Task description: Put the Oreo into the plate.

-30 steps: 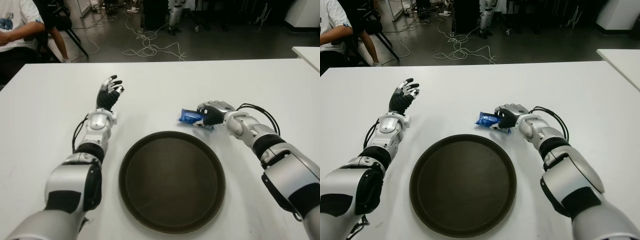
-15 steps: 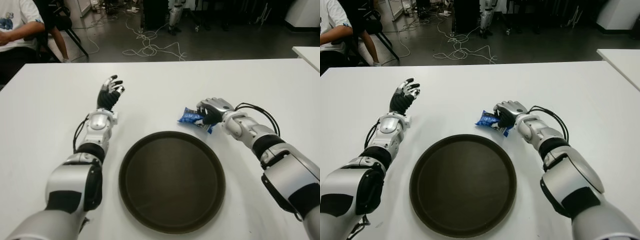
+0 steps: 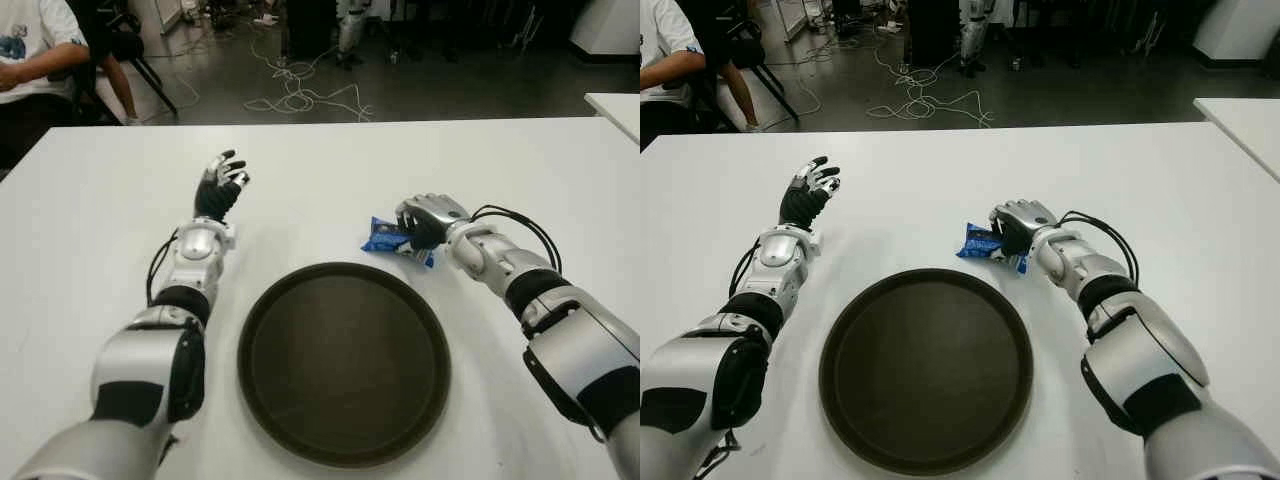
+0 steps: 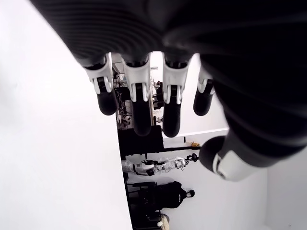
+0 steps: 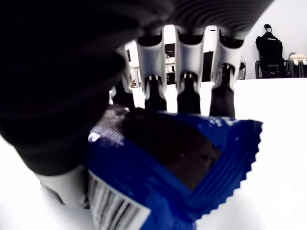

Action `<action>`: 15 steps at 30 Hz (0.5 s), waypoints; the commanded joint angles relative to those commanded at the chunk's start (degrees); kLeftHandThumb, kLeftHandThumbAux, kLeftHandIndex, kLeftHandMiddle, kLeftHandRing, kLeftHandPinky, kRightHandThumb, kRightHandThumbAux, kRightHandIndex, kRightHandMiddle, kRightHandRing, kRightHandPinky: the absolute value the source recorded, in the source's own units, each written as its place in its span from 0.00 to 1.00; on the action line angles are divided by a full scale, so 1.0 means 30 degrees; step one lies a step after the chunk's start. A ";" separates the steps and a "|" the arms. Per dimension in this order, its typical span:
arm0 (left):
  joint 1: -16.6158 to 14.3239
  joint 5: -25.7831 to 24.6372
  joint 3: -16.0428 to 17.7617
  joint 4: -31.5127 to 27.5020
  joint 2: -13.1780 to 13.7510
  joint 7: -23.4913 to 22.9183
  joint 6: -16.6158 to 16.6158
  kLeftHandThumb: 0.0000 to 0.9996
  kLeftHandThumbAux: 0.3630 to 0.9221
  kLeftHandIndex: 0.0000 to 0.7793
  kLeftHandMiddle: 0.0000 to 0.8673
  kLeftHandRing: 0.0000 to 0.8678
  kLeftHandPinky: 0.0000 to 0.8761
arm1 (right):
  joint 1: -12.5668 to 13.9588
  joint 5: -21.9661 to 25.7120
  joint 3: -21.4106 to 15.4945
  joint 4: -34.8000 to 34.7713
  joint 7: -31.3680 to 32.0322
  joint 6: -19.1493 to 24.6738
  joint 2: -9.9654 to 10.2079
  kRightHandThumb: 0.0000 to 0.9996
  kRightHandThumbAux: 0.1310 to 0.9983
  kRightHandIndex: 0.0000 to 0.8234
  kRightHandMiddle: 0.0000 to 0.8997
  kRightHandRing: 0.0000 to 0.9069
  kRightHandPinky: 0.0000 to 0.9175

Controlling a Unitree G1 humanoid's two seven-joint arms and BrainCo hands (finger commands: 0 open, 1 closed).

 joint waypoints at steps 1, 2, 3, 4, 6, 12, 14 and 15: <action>-0.0007 -0.0015 0.0012 -0.0001 -0.0008 0.0001 0.0009 0.13 0.51 0.17 0.25 0.19 0.12 | 0.0004 -0.0013 0.0010 -0.0001 -0.0045 0.0024 -0.0007 0.18 0.77 0.65 0.74 0.71 0.65; -0.0012 -0.0025 0.0021 -0.0001 -0.0014 0.0002 0.0016 0.13 0.51 0.17 0.25 0.19 0.13 | 0.0007 -0.0021 0.0017 -0.0001 -0.0078 0.0039 -0.0011 0.18 0.77 0.65 0.74 0.71 0.65; -0.0018 -0.0034 0.0030 0.0001 -0.0019 0.0005 0.0032 0.13 0.50 0.17 0.25 0.19 0.13 | 0.0009 -0.0031 0.0025 -0.0001 -0.0116 0.0062 -0.0013 0.18 0.77 0.65 0.74 0.71 0.65; -0.0023 -0.0039 0.0035 0.0002 -0.0022 0.0007 0.0043 0.13 0.50 0.17 0.25 0.19 0.13 | 0.0009 -0.0037 0.0031 0.0001 -0.0141 0.0079 -0.0014 0.18 0.78 0.65 0.74 0.71 0.66; -0.0026 -0.0030 0.0031 0.0008 -0.0022 0.0023 0.0050 0.13 0.49 0.17 0.25 0.19 0.13 | 0.0008 -0.0042 0.0024 0.0007 -0.0187 0.0116 -0.0016 0.19 0.77 0.65 0.73 0.71 0.66; 0.0005 0.0016 -0.0007 -0.0002 -0.0025 0.0069 -0.0036 0.13 0.49 0.18 0.25 0.19 0.13 | 0.0009 0.0067 -0.0097 -0.0013 -0.0159 0.0121 -0.0031 0.19 0.77 0.66 0.75 0.73 0.67; 0.0012 0.0016 -0.0010 -0.0007 -0.0026 0.0071 -0.0053 0.13 0.49 0.18 0.25 0.20 0.14 | 0.0010 0.0086 -0.0122 -0.0018 -0.0143 0.0111 -0.0034 0.19 0.77 0.67 0.76 0.74 0.67; 0.0009 0.0015 -0.0009 -0.0005 -0.0026 0.0068 -0.0049 0.13 0.49 0.18 0.25 0.20 0.14 | 0.0006 0.0090 -0.0133 -0.0024 -0.0162 0.0091 -0.0042 0.19 0.77 0.67 0.77 0.74 0.67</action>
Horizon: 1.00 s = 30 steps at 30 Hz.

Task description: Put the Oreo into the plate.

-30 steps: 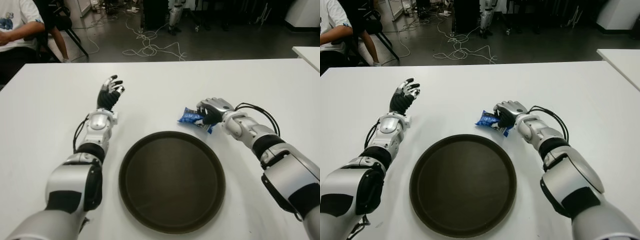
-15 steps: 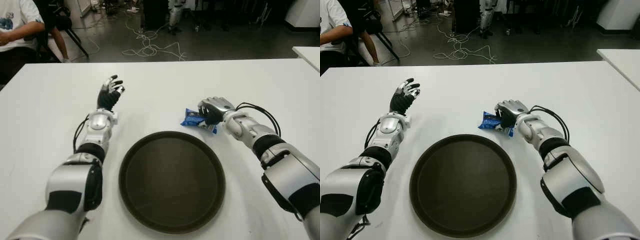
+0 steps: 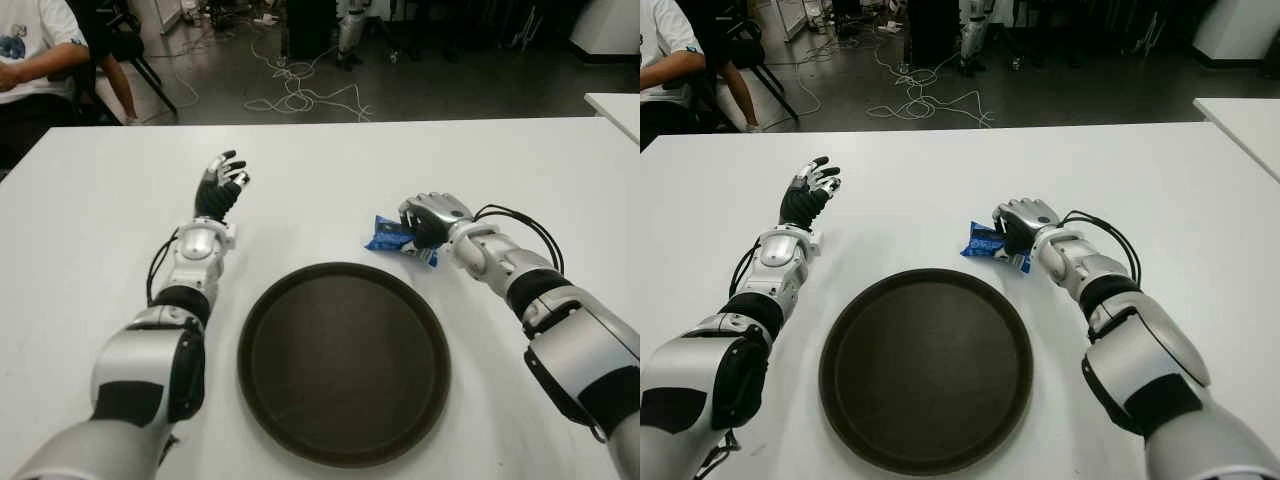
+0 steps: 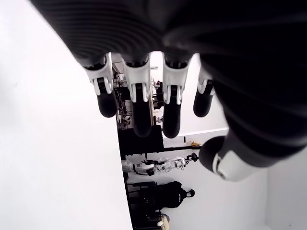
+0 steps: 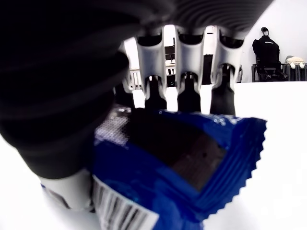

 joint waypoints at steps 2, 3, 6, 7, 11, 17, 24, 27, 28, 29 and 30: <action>-0.0004 -0.0015 0.0012 0.0003 0.0000 -0.0024 -0.0001 0.13 0.49 0.17 0.25 0.19 0.13 | -0.0013 -0.0001 -0.0013 -0.0016 -0.0053 -0.0041 -0.0018 0.19 0.78 0.67 0.77 0.75 0.69; -0.0004 -0.0024 0.0020 0.0004 0.0000 -0.0040 -0.0004 0.13 0.48 0.17 0.24 0.19 0.12 | -0.0021 -0.0005 -0.0017 -0.0023 -0.0079 -0.0059 -0.0027 0.19 0.78 0.67 0.78 0.75 0.70; -0.0008 -0.0075 0.0064 0.0004 -0.0007 -0.0108 -0.0028 0.13 0.48 0.17 0.24 0.19 0.12 | -0.0027 -0.0054 -0.0005 -0.0049 -0.0346 -0.0105 -0.0052 0.20 0.79 0.67 0.79 0.77 0.73; -0.0010 -0.0085 0.0073 0.0005 -0.0010 -0.0118 -0.0032 0.13 0.48 0.17 0.24 0.18 0.11 | -0.0021 -0.0070 0.0001 -0.0051 -0.0446 -0.0111 -0.0054 0.20 0.79 0.67 0.79 0.77 0.74; -0.0025 -0.0077 0.0074 0.0022 -0.0022 -0.0072 -0.0004 0.12 0.50 0.18 0.24 0.18 0.12 | -0.0019 -0.0041 -0.0095 -0.0119 -0.1370 -0.0200 -0.0099 0.18 0.80 0.68 0.81 0.79 0.76; -0.0060 0.0043 -0.0012 0.0051 0.0006 0.0066 0.0041 0.12 0.48 0.18 0.25 0.19 0.13 | 0.0054 0.0522 -0.0877 -0.0381 -0.3171 -0.0948 -0.0203 0.17 0.81 0.69 0.83 0.82 0.80; -0.0079 0.0084 -0.0046 0.0019 -0.0038 0.0169 0.0010 0.11 0.50 0.18 0.24 0.19 0.13 | -0.0004 0.1338 -0.2058 -0.0872 -0.3916 -0.2195 -0.0318 0.16 0.81 0.70 0.84 0.84 0.83; -0.0073 0.0089 -0.0064 0.0015 -0.0041 0.0198 0.0023 0.11 0.52 0.17 0.24 0.19 0.13 | 0.0082 0.1599 -0.2508 -0.1087 -0.4332 -0.2589 -0.0276 0.16 0.81 0.69 0.84 0.85 0.84; -0.0074 0.0090 -0.0069 0.0015 -0.0040 0.0204 0.0031 0.11 0.53 0.17 0.23 0.19 0.13 | 0.0102 0.1649 -0.2619 -0.1137 -0.4429 -0.2678 -0.0270 0.16 0.81 0.68 0.84 0.85 0.84; -0.0072 0.0089 -0.0072 0.0014 -0.0039 0.0208 0.0034 0.10 0.53 0.17 0.23 0.19 0.13 | 0.0113 0.1678 -0.2682 -0.1163 -0.4489 -0.2737 -0.0266 0.16 0.82 0.68 0.84 0.85 0.84; -0.0069 0.0085 -0.0073 0.0012 -0.0038 0.0208 0.0036 0.10 0.53 0.16 0.23 0.19 0.12 | 0.0166 0.1772 -0.2786 -0.1405 -0.4571 -0.2930 -0.0276 0.16 0.82 0.67 0.84 0.85 0.84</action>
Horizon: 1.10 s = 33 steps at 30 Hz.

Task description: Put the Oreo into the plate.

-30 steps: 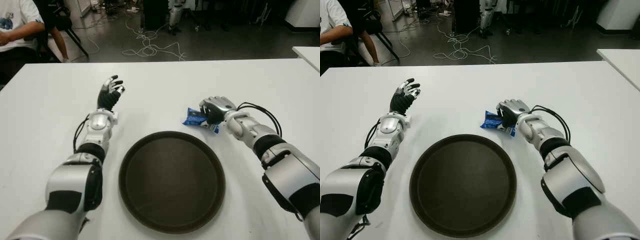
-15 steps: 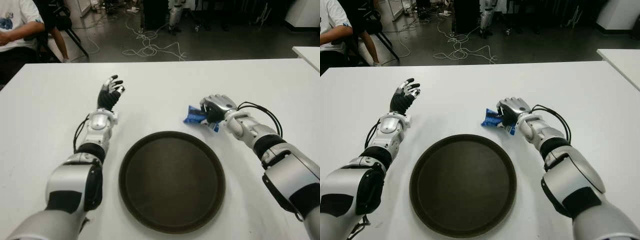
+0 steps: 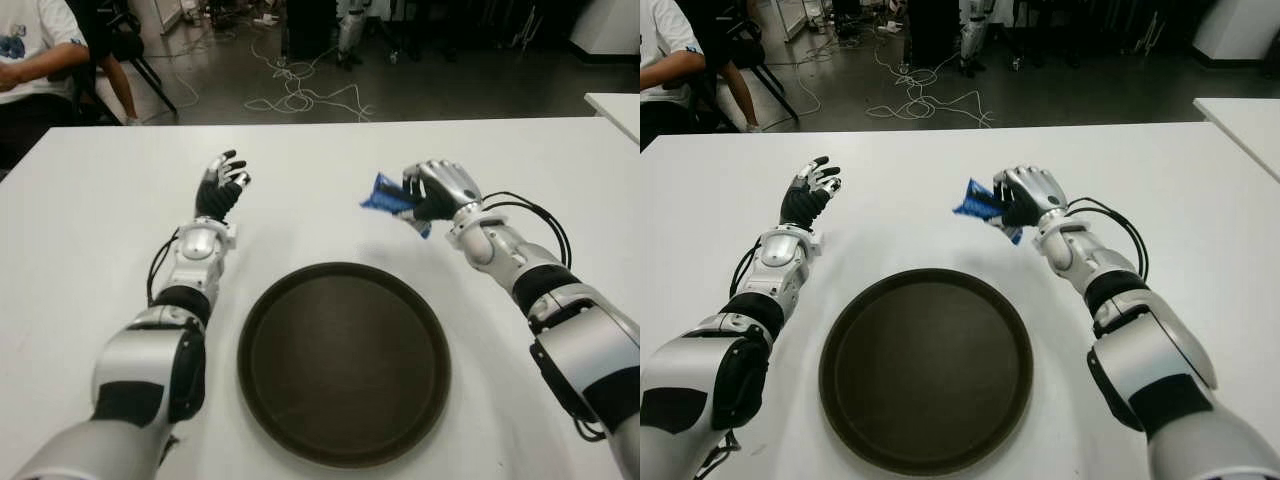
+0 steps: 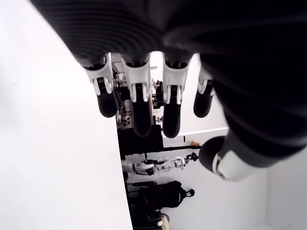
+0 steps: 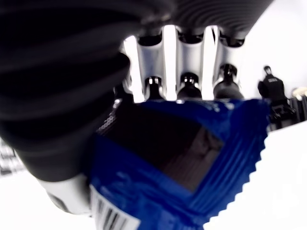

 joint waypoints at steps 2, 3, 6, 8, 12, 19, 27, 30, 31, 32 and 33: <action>0.0003 -0.0014 0.0004 -0.0001 -0.0002 0.0011 0.0017 0.10 0.52 0.16 0.23 0.17 0.11 | 0.0222 0.0200 -0.0227 -0.0777 -0.0270 -0.0539 0.0011 0.15 0.82 0.68 0.85 0.86 0.85; 0.0004 -0.0019 0.0004 -0.0001 -0.0003 0.0015 0.0020 0.10 0.52 0.16 0.23 0.17 0.10 | 0.0293 0.0235 -0.0302 -0.0996 -0.0332 -0.0672 0.0015 0.15 0.82 0.68 0.85 0.86 0.85; -0.0014 -0.0046 0.0029 0.0010 -0.0006 0.0033 0.0068 0.10 0.52 0.16 0.23 0.18 0.11 | 0.0763 0.0317 -0.0561 -0.2293 -0.0865 -0.1343 0.0002 0.10 0.82 0.69 0.85 0.87 0.86; -0.0013 -0.0043 0.0036 0.0018 -0.0007 0.0087 0.0077 0.10 0.52 0.16 0.24 0.18 0.12 | 0.1162 0.0389 -0.0712 -0.3194 -0.1139 -0.1890 -0.0030 0.07 0.82 0.68 0.85 0.87 0.86; -0.0008 -0.0041 0.0049 0.0036 -0.0011 0.0183 0.0136 0.11 0.52 0.17 0.25 0.19 0.13 | 0.1670 0.0395 -0.0944 -0.4405 -0.1303 -0.2680 -0.0266 0.04 0.82 0.68 0.85 0.87 0.86; -0.0002 -0.0063 0.0079 0.0062 0.0015 0.0189 0.0168 0.12 0.52 0.18 0.25 0.20 0.13 | 0.2416 0.0416 -0.1101 -0.6332 -0.0522 -0.3356 -0.0474 0.00 0.81 0.74 0.86 0.88 0.87; 0.0034 -0.0002 0.0015 0.0054 0.0078 0.0090 0.0089 0.11 0.50 0.19 0.25 0.19 0.12 | 0.3837 -0.0139 -0.0290 -0.8966 0.1803 -0.3188 -0.0642 0.00 0.79 0.80 0.87 0.88 0.86; 0.0036 -0.0014 0.0017 0.0053 0.0082 0.0063 0.0088 0.12 0.50 0.19 0.25 0.19 0.12 | 0.4577 -0.0060 0.0145 -1.0341 0.3566 -0.3153 -0.0803 0.00 0.79 0.81 0.87 0.87 0.86; 0.0035 -0.0016 0.0016 0.0053 0.0082 0.0060 0.0090 0.12 0.50 0.19 0.25 0.19 0.13 | 0.4723 0.0003 0.0140 -1.0632 0.3925 -0.3087 -0.0839 0.00 0.79 0.82 0.87 0.87 0.86; 0.0034 -0.0017 0.0015 0.0051 0.0081 0.0060 0.0089 0.12 0.50 0.19 0.25 0.20 0.13 | 0.4845 0.0055 0.0104 -1.0884 0.4195 -0.3006 -0.0865 0.00 0.79 0.82 0.87 0.87 0.86; 0.0024 -0.0046 0.0034 0.0046 0.0073 0.0025 0.0097 0.11 0.50 0.19 0.25 0.20 0.13 | 0.4956 0.0712 0.0256 -1.1278 0.5756 -0.3256 -0.1108 0.00 0.79 0.82 0.87 0.87 0.86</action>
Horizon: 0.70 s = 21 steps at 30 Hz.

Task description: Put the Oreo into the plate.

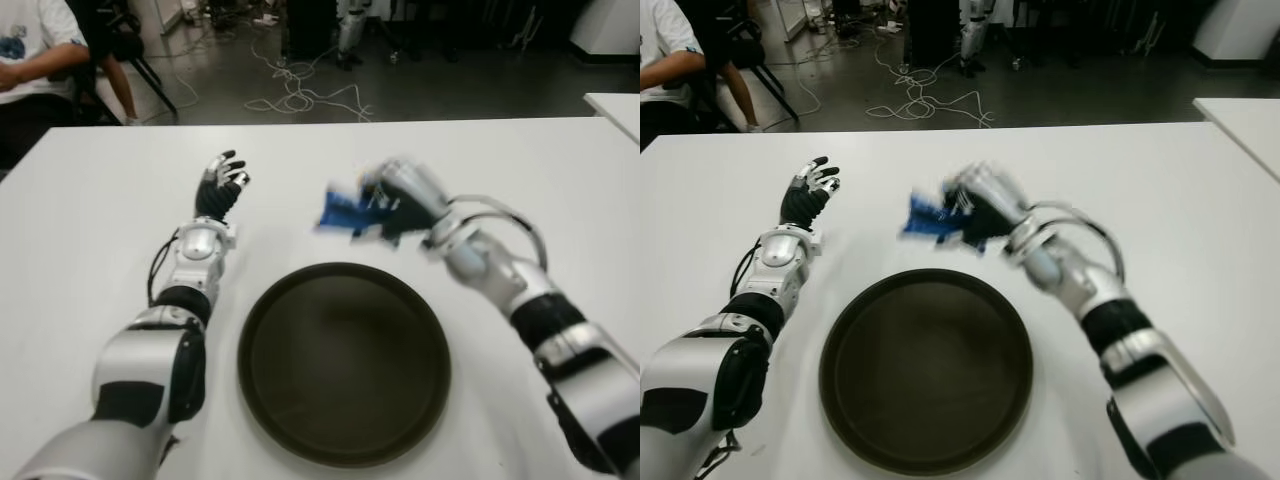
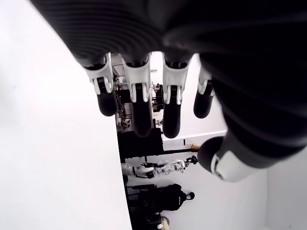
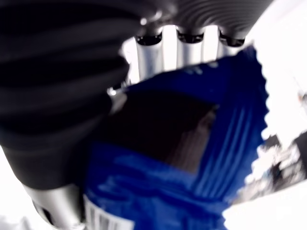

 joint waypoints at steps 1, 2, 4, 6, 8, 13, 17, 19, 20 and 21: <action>-0.0006 -0.0021 0.0014 -0.0004 -0.0007 -0.0025 0.0005 0.12 0.51 0.19 0.26 0.20 0.13 | 0.0102 0.0498 0.0094 -0.0327 0.1208 -0.0171 -0.0180 0.00 0.78 0.82 0.87 0.87 0.86; -0.0011 -0.0039 0.0026 -0.0009 -0.0011 -0.0052 0.0008 0.12 0.51 0.19 0.26 0.20 0.13 | 0.0222 0.1141 0.0190 -0.0748 0.2577 -0.0347 -0.0398 0.00 0.78 0.81 0.87 0.87 0.86; -0.0008 -0.0047 0.0032 -0.0016 -0.0008 -0.0084 0.0004 0.12 0.52 0.19 0.26 0.20 0.13 | 0.0440 0.2515 0.0251 -0.1724 0.5024 -0.0472 -0.0770 0.00 0.78 0.81 0.87 0.87 0.86; -0.0001 -0.0040 0.0024 -0.0020 -0.0001 -0.0099 -0.0003 0.12 0.52 0.19 0.25 0.20 0.13 | 0.0567 0.4259 0.0274 -0.2896 0.7645 -0.0316 -0.1174 0.00 0.78 0.82 0.87 0.88 0.86; -0.0004 -0.0027 0.0013 -0.0021 -0.0003 -0.0094 -0.0004 0.12 0.52 0.19 0.25 0.20 0.13 | 0.0569 0.5687 0.0214 -0.3774 0.9645 0.0081 -0.1477 0.00 0.78 0.84 0.88 0.88 0.87; -0.0008 -0.0049 0.0035 -0.0021 -0.0017 -0.0103 -0.0015 0.11 0.52 0.19 0.26 0.19 0.13 | 0.0512 0.8871 0.0096 -0.5026 1.4132 0.1561 -0.2122 0.00 0.77 0.86 0.90 0.90 0.88; -0.0019 -0.0080 0.0068 -0.0014 -0.0026 -0.0104 0.0028 0.12 0.52 0.19 0.25 0.19 0.12 | 0.0284 0.9578 -0.0011 -0.5225 1.5898 0.2375 -0.2291 0.00 0.76 0.87 0.90 0.90 0.87; -0.0007 -0.0104 0.0090 -0.0013 -0.0036 -0.0097 0.0046 0.11 0.51 0.18 0.25 0.19 0.12 | 0.0250 0.9730 -0.0145 -0.5519 1.6703 0.2934 -0.2532 0.00 0.77 0.87 0.91 0.91 0.88; -0.0005 -0.0116 0.0102 -0.0013 -0.0041 -0.0094 0.0052 0.11 0.51 0.18 0.25 0.19 0.12 | 0.0252 0.9715 -0.0210 -0.5612 1.6943 0.3103 -0.2596 0.00 0.77 0.87 0.91 0.91 0.88; -0.0005 -0.0123 0.0110 -0.0014 -0.0045 -0.0093 0.0056 0.11 0.50 0.18 0.25 0.19 0.12 | 0.0270 0.9708 -0.0289 -0.5703 1.7152 0.3246 -0.2618 0.00 0.78 0.88 0.91 0.91 0.88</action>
